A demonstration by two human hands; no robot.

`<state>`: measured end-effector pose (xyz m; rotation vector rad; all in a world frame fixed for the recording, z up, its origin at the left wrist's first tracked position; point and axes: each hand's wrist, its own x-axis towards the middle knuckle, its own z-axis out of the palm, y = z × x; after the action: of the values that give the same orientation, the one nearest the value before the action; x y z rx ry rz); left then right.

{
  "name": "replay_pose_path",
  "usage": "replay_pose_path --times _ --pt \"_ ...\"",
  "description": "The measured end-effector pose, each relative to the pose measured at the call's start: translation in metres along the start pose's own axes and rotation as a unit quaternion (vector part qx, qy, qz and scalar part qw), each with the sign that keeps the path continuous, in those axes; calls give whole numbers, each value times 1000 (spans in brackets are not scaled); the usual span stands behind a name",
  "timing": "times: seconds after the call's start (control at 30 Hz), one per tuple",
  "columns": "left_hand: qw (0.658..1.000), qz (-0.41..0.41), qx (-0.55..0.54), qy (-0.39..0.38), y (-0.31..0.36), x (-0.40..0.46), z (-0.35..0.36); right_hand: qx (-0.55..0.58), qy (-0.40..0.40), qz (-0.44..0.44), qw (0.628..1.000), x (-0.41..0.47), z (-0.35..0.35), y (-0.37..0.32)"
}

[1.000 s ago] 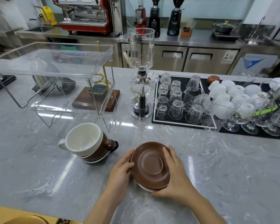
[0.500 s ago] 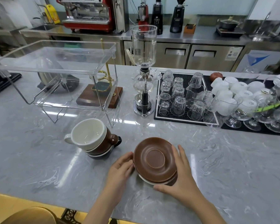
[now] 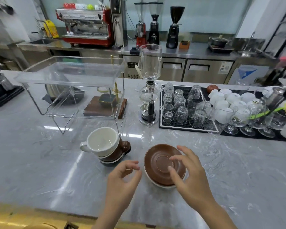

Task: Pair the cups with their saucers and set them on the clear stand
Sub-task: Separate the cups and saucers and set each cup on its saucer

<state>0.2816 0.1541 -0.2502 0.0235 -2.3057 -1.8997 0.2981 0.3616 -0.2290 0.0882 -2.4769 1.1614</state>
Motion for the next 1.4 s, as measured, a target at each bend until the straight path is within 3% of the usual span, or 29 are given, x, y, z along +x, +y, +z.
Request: replay_pose_path --times 0.13,0.27,0.5,0.77,1.0,1.4 --pt "986 131 101 25 14 -3 -28 -1 12 -10 1000 -3 2 -39" --pt "961 245 121 33 30 -2 -56 -20 21 -42 999 -5 6 -77" --pt "910 377 166 47 67 6 -92 -49 36 -103 993 -8 7 -129" --pt "854 427 293 55 111 18 -109 -144 27 -155 977 13 -14 -166" --pt "820 415 386 79 161 24 -107 -220 87 -203 950 38 -42 -195" --pt "789 399 454 110 213 21 -94 -250 139 -206 936 51 -79 -212"
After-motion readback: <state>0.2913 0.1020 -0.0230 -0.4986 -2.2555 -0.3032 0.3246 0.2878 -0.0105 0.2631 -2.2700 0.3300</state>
